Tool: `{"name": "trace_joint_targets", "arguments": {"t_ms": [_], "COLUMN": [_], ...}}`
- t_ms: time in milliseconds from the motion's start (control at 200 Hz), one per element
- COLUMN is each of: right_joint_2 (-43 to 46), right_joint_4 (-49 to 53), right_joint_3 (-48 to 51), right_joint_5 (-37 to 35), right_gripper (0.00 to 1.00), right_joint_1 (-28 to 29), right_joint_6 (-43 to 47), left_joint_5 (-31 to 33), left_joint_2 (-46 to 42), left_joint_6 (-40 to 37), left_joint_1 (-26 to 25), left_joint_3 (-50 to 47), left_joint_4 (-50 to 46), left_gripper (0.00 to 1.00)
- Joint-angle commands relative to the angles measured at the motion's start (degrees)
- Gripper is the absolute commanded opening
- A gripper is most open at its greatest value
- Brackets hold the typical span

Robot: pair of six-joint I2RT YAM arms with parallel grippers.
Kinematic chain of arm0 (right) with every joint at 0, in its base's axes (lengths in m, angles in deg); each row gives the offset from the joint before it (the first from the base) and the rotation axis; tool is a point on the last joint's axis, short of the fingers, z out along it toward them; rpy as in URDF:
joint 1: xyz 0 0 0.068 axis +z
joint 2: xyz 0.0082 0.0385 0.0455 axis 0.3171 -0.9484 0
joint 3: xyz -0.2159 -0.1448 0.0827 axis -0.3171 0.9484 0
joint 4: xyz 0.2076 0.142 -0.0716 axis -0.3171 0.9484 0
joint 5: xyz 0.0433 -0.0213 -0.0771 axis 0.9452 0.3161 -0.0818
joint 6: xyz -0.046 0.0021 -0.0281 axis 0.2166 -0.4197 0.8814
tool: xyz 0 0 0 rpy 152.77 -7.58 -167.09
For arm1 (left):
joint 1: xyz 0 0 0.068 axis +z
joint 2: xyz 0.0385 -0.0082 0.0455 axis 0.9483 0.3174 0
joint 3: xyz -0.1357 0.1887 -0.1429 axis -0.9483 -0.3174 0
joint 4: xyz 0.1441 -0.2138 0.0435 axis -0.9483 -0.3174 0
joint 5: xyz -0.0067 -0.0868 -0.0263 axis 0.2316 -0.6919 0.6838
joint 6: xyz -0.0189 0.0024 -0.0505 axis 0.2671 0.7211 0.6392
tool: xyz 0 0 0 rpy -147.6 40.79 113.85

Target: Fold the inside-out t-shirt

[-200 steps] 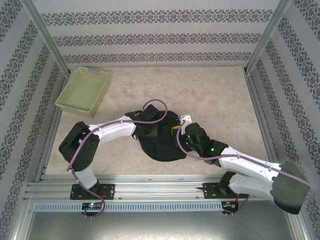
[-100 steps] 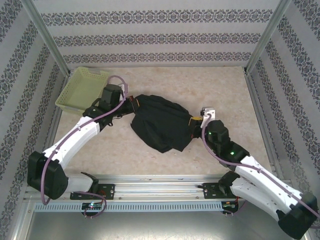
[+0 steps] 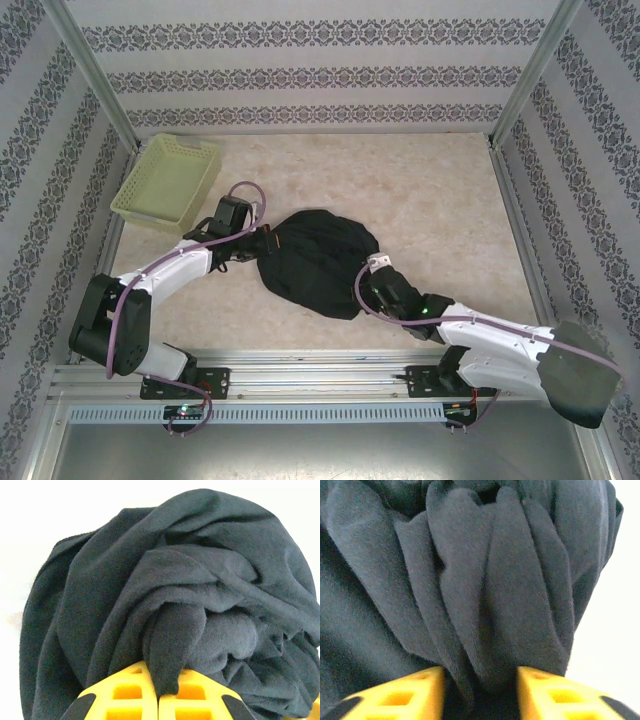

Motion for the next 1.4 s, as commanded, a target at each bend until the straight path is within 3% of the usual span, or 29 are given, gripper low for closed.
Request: {"name": "trace_joint_targets", "arguments": {"t_ms": [0, 130, 265, 395, 694, 729, 774, 894, 984, 1114, 1304, 1394], "right_joint_2": [-0.36, -3.65, -11.66, -20.58, -34.58, -35.41, -35.71, -30.52, -23.32, -12.4, -2.08, -0.62], "right_joint_4": [3.28, 4.71, 9.75, 14.34, 19.75, 20.47, 21.65, 21.43, 20.65, 19.59, 16.61, 13.98], "right_joint_3": [-8.93, -15.44, -24.27, -30.54, -37.78, -38.63, -39.77, -39.22, -37.42, -35.02, -29.45, -25.51], "right_joint_5": [0.1, 5.64, 5.35, 4.7, -6.82, -7.83, -9.13, -10.88, -9.85, -2.09, 8.01, 13.07], "right_gripper": [0.49, 0.5, 0.5, 0.43, 0.45, 0.41, 0.27, 0.0, 0.0, 0.0, 0.0, 0.0], "right_joint_1": [-2.5, -8.33, -8.61, -8.4, -6.57, -6.39, -6.44, -6.41, -7.1, -8.71, -12.72, -16.32], "right_joint_6": [3.08, 2.5, 5.02, 4.45, 6.37, 6.53, 6.45, 8.03, 9.31, 10.54, 6.02, 2.58], "left_joint_5": [0.94, 1.1, 1.18, 1.18, 2.53, 2.96, 3.78, 10.31, 12.99, 14.28, 11.42, 10.2], "left_joint_2": [-2.29, -3.86, -4.99, -6.08, -8.84, -8.96, -9.34, -11.24, -12.95, -16.89, -19.97, -15.44], "left_joint_6": [-3.56, -4.0, -3.98, -4.39, -4.76, -4.84, -5.11, -5.8, -6.43, -6.7, -6.57, -6.9], "left_joint_1": [-0.99, -0.95, -1.18, -1.26, -1.27, -1.2, -1.23, -1.04, -0.57, 0.4, 0.66, 0.67], "left_joint_3": [-1.23, -1.98, -3.07, -3.27, -3.66, -3.28, -2.59, -0.85, 1.33, 4.55, 5.62, 6.71], "left_joint_4": [2.42, 2.3, 3.79, 3.28, 2.61, 2.08, 0.93, -2.79, -4.53, -4.6, -0.4, -2.37], "left_gripper": [0.0, 0.0, 0.0, 0.0, 0.0, 0.0, 0.0, 0.0, 0.0, 0.0, 0.0, 0.09]}}
